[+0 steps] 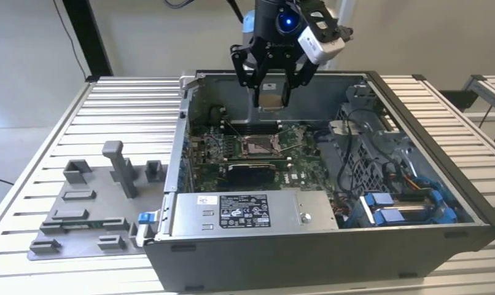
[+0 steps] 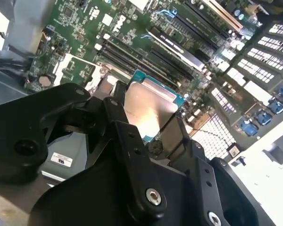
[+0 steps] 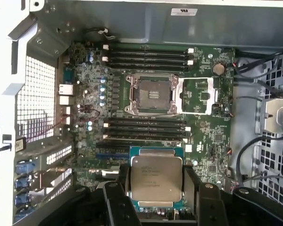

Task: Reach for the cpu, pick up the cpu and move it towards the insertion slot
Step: 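Pick up the cpu and move it towards the insertion slot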

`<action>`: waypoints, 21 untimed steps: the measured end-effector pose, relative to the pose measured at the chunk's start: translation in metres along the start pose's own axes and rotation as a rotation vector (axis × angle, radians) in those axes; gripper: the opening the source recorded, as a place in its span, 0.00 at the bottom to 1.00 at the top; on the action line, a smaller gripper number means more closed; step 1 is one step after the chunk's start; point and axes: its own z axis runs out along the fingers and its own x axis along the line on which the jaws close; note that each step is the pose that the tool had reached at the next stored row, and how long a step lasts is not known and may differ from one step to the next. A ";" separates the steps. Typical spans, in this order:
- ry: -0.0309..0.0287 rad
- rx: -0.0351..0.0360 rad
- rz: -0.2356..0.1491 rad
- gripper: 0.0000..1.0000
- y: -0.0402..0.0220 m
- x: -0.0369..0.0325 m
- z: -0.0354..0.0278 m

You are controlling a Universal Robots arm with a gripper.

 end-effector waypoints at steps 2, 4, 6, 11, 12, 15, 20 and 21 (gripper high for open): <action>-0.0001 0.0002 0.001 0.00 0.0038 -0.0001 0.0003; -0.0001 0.0008 0.003 0.00 0.0076 -0.0003 0.0005; -0.0002 0.0007 0.004 0.00 0.0112 -0.0004 0.0008; -0.0003 0.0012 0.008 0.00 0.0205 -0.0010 0.0013; -0.0003 0.0012 0.008 0.00 0.0224 -0.0011 0.0014; -0.0004 0.0015 0.010 0.00 0.0282 -0.0013 0.0018; -0.0005 0.0024 0.014 0.00 0.0382 -0.0017 0.0025; -0.0005 0.0026 0.014 0.00 0.0401 -0.0019 0.0028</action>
